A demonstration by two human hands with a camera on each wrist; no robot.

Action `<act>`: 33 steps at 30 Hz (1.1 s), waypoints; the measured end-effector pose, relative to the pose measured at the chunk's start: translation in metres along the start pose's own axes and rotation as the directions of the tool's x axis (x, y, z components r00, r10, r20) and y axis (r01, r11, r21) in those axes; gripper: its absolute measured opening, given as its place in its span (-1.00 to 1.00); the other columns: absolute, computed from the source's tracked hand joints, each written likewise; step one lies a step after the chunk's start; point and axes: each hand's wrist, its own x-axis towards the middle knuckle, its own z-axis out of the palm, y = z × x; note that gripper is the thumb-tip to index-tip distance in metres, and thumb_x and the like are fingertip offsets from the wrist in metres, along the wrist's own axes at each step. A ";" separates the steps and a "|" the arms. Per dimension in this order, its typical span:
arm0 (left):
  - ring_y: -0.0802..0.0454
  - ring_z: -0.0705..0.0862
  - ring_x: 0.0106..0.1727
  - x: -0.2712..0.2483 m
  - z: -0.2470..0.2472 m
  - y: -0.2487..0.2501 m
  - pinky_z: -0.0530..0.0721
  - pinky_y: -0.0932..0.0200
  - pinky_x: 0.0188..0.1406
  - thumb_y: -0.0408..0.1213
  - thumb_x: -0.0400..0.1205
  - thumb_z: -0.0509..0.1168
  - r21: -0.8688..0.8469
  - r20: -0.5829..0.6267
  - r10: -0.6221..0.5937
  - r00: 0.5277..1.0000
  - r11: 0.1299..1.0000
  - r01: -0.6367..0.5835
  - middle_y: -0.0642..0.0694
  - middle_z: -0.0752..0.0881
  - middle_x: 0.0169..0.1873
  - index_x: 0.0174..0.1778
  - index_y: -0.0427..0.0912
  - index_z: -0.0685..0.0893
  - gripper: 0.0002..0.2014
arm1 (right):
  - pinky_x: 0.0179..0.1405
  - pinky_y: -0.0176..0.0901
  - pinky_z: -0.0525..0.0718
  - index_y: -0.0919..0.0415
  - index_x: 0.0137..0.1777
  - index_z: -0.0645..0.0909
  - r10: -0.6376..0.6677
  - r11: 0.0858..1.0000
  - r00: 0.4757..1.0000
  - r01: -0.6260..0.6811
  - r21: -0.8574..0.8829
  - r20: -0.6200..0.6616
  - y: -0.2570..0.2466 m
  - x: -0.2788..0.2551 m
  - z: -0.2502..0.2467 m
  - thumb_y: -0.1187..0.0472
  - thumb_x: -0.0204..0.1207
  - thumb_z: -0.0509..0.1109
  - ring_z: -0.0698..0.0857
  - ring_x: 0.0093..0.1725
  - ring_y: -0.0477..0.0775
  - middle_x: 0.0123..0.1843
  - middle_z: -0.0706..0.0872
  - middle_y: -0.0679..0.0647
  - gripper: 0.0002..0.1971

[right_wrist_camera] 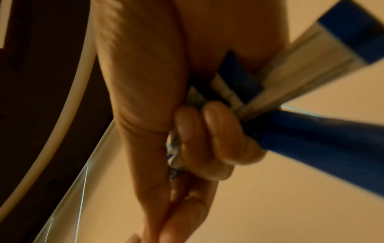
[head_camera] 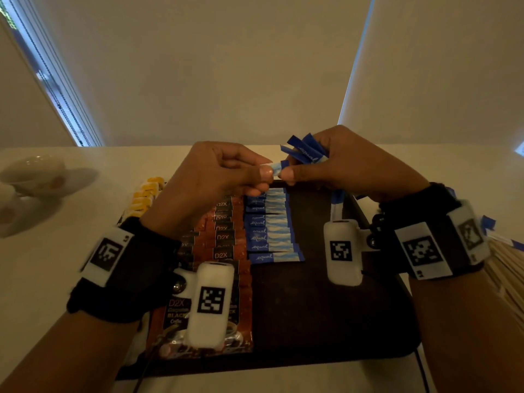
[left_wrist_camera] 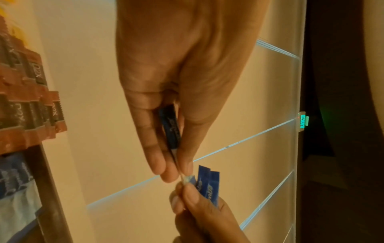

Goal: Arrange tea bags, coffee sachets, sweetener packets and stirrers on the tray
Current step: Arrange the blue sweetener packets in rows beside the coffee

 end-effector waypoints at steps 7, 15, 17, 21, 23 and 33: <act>0.10 0.76 -0.37 -0.001 -0.012 0.005 0.74 0.34 -0.31 -0.33 0.43 0.39 0.158 0.127 -0.093 0.988 0.985 0.072 -0.20 0.81 -0.30 -0.15 -0.29 0.76 -0.86 | -0.51 -0.41 0.43 0.48 -0.18 0.66 0.055 0.998 0.994 -0.056 0.016 0.093 -0.003 -0.004 -0.008 0.20 0.42 0.50 0.52 -0.39 0.05 -0.20 0.63 0.50 -0.73; 0.14 0.76 -0.17 -0.007 -0.036 0.016 0.67 0.43 -0.20 -0.10 0.40 0.46 0.538 -0.009 0.085 0.996 0.840 -0.067 -0.01 0.81 -0.27 -0.11 -0.09 0.79 -0.78 | -0.67 -0.40 0.29 0.45 -0.28 0.65 0.226 0.971 0.971 -0.231 0.054 0.083 0.006 -0.004 -0.020 0.25 0.41 0.52 0.35 -0.67 -0.17 -0.59 0.55 0.02 -0.78; 0.18 0.68 -0.15 -0.006 -0.014 0.024 0.54 0.36 -0.21 0.05 0.33 0.46 0.683 0.062 0.182 0.981 0.709 -0.174 0.13 0.73 -0.21 -0.03 0.00 0.76 -0.66 | -0.70 -0.40 0.26 0.33 -0.38 0.62 0.252 0.964 0.963 -0.258 0.058 0.092 0.005 -0.002 -0.015 0.26 0.42 0.51 0.31 -0.70 -0.18 -0.70 0.49 -0.08 -0.79; 0.15 0.45 -0.07 0.007 0.021 0.021 0.31 0.21 -0.15 0.01 0.47 0.43 0.878 0.245 0.244 0.938 0.354 -0.321 0.10 0.51 -0.14 0.17 -0.04 0.70 -0.61 | -0.70 -0.39 0.26 0.26 -0.39 0.61 0.274 0.958 0.957 -0.281 0.064 0.100 0.004 0.000 -0.013 0.25 0.42 0.50 0.31 -0.69 -0.18 -0.71 0.47 -0.09 -0.80; 0.17 0.40 -0.04 0.012 0.021 0.019 0.29 0.22 -0.10 -0.02 0.52 0.39 0.899 0.246 0.272 0.930 0.294 -0.324 0.10 0.49 -0.12 0.19 -0.06 0.68 -0.65 | -0.70 -0.42 0.28 0.23 -0.35 0.61 0.273 0.956 0.957 -0.281 0.083 0.102 0.004 -0.002 -0.017 0.26 0.43 0.49 0.33 -0.69 -0.20 -0.69 0.51 -0.09 -0.83; 0.27 0.42 -0.33 0.017 0.017 0.022 0.34 0.36 -0.33 -0.12 0.48 0.45 0.890 0.253 0.273 0.928 0.311 -0.334 0.13 0.50 -0.25 -0.01 -0.13 0.72 -0.77 | -0.68 -0.44 0.28 0.21 -0.09 0.72 0.276 0.944 0.950 -0.296 0.147 0.147 0.017 -0.005 -0.033 0.09 0.52 0.39 0.34 -0.65 -0.20 -0.32 0.71 0.03 -0.81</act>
